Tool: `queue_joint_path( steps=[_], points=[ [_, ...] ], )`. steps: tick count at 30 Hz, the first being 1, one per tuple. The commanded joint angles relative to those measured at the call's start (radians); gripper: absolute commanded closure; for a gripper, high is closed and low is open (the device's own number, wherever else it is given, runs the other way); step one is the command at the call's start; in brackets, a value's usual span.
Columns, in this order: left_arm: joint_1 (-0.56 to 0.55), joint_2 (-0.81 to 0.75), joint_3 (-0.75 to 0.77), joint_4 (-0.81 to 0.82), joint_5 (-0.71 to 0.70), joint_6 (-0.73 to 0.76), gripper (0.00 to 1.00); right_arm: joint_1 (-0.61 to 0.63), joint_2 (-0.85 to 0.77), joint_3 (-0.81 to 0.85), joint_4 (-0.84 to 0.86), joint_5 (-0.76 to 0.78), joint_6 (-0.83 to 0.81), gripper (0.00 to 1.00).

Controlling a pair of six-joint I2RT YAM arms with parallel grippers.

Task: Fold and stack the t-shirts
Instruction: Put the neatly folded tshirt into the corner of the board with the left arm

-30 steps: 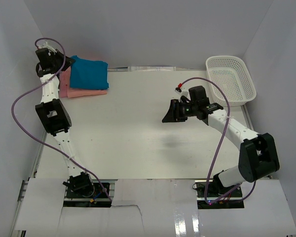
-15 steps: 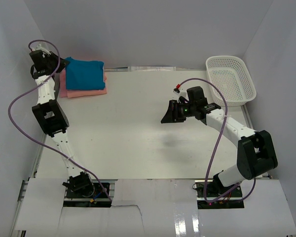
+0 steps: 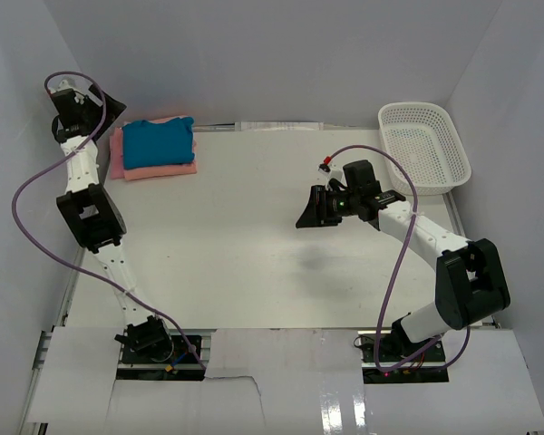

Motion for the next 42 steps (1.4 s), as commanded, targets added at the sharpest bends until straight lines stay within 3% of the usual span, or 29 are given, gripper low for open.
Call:
queue_joint_path(
  steps=[1,8,10,11,14,16,21,31,38,42],
  points=[
    [-0.018,-0.233,-0.076,-0.087,-0.144,0.045,0.02,0.005,-0.023,0.007,0.018,-0.015,-0.016,0.49],
    [-0.151,-0.680,-0.584,-0.073,-0.436,0.123,0.02,0.017,-0.084,0.023,-0.014,0.033,-0.054,0.46],
    [-0.200,-0.792,-0.730,-0.049,-0.442,0.120,0.02,0.024,-0.127,0.020,-0.016,0.069,-0.067,0.43],
    [-0.217,-0.911,-0.885,0.009,-0.428,0.119,0.02,0.027,-0.141,0.011,-0.019,0.085,-0.082,0.41],
    [-0.292,-1.104,-1.044,0.057,-0.371,0.119,0.02,0.031,-0.210,-0.009,-0.013,0.132,-0.107,0.28],
    [-0.334,-1.172,-1.079,0.019,-0.407,0.134,0.02,0.033,-0.259,-0.016,-0.030,0.158,-0.125,0.19],
    [-0.332,-1.384,-1.151,-0.125,-0.444,0.218,0.02,0.033,-0.385,-0.030,-0.056,0.240,-0.171,0.08],
    [-0.332,-1.620,-1.301,-0.267,-0.444,0.222,0.02,0.033,-0.506,-0.047,-0.107,0.287,-0.213,0.07],
    [-0.332,-1.656,-1.382,-0.276,-0.491,0.220,0.02,0.033,-0.534,-0.073,-0.111,0.301,-0.229,0.07],
    [-0.332,-1.662,-1.385,-0.273,-0.441,0.232,0.02,0.033,-0.535,-0.070,-0.119,0.303,-0.236,0.07]
  ],
)
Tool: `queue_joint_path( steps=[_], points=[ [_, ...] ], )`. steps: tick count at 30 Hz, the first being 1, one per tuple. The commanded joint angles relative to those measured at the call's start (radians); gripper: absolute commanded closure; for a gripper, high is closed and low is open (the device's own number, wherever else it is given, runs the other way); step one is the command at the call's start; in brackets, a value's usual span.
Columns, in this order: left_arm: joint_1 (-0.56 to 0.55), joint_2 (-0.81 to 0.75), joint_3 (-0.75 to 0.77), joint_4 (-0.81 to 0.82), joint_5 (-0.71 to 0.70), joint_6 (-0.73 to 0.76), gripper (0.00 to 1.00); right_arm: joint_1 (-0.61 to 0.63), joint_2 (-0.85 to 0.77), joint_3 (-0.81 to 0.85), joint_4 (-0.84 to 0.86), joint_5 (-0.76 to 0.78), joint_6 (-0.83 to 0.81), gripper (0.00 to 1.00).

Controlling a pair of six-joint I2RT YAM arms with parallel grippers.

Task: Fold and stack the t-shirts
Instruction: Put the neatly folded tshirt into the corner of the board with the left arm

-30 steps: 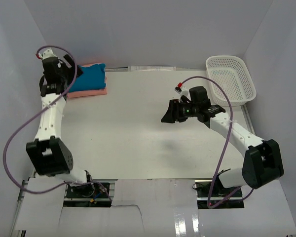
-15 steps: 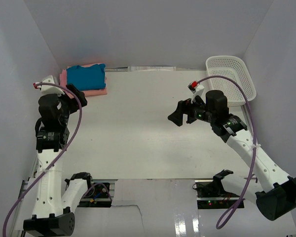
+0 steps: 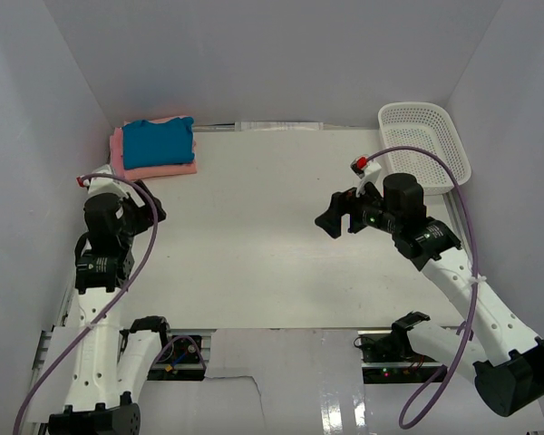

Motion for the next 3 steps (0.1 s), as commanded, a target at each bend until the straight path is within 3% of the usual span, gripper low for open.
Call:
queue_joint_path(
  steps=[1,3],
  points=[
    [0.002,-0.023,0.003,0.004,0.038,0.018,0.02,0.002,-0.015,-0.003,0.003,0.012,-0.022,0.06],
    [0.002,-0.018,0.010,0.004,0.045,0.024,0.02,0.002,-0.014,-0.001,0.004,0.004,-0.021,0.07]
  ],
)
